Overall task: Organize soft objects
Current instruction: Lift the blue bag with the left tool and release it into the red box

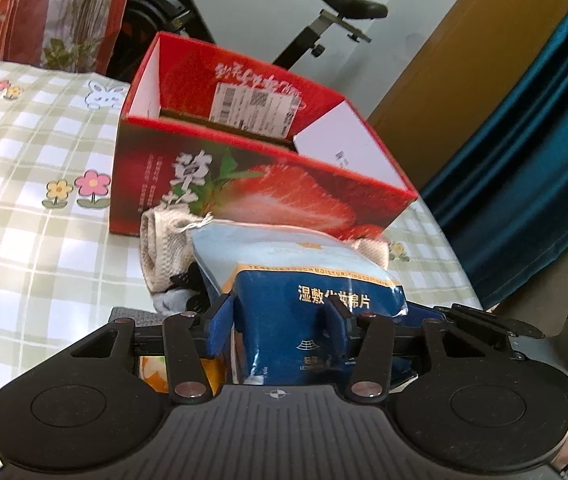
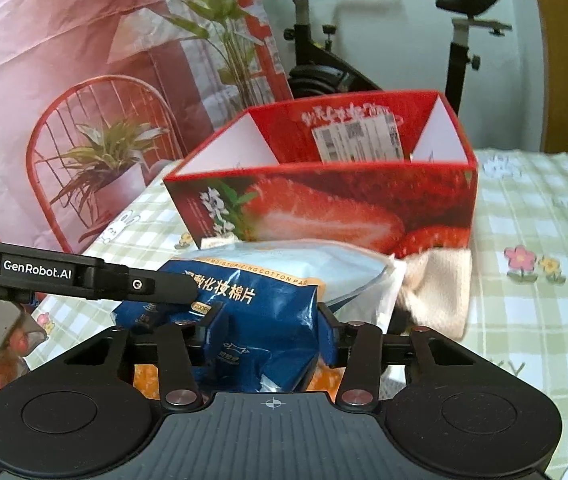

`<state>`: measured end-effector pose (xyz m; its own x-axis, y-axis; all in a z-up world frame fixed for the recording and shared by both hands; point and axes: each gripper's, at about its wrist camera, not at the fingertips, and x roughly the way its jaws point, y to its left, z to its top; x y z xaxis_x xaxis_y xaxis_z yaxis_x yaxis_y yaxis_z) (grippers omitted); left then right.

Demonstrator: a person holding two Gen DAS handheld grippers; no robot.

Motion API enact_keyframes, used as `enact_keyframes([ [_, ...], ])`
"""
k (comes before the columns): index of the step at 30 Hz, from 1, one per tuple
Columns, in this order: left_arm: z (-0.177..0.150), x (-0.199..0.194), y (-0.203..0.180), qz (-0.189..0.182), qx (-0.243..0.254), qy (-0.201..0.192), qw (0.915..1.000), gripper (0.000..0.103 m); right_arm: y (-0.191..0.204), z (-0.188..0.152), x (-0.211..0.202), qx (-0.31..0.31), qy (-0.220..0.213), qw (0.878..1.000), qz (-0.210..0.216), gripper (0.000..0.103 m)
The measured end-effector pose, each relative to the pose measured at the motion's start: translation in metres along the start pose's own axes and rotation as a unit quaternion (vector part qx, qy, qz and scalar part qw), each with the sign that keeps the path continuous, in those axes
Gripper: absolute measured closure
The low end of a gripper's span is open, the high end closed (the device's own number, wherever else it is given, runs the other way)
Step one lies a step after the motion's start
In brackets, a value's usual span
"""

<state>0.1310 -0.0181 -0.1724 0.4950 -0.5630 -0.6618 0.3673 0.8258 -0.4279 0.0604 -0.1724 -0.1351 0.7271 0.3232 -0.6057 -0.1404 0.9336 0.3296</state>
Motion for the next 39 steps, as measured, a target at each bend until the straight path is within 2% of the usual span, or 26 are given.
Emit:
enact_keyframes([
  [6,0.010,-0.026,-0.012,-0.010,0.015,-0.042,0.9989,0.052,0.015,0.020,-0.026,-0.040,-0.039,0.998,0.006,0.061],
  [12,0.032,-0.048,-0.027,-0.015,0.042,-0.090,0.9949,0.052,0.024,0.054,-0.041,-0.076,-0.073,0.994,0.010,0.061],
  [21,0.079,-0.040,-0.033,-0.006,0.069,-0.132,0.9888,0.051,0.018,0.113,-0.029,-0.132,-0.105,0.986,0.011,0.061],
  [30,0.128,-0.001,-0.020,0.006,0.070,-0.122,0.9900,0.051,-0.014,0.152,0.025,-0.138,-0.097,0.985,0.022,0.061],
  [39,0.150,0.050,-0.005,0.040,0.073,-0.066,0.9944,0.048,-0.052,0.157,0.089,-0.113,-0.051,0.992,0.027,0.061],
])
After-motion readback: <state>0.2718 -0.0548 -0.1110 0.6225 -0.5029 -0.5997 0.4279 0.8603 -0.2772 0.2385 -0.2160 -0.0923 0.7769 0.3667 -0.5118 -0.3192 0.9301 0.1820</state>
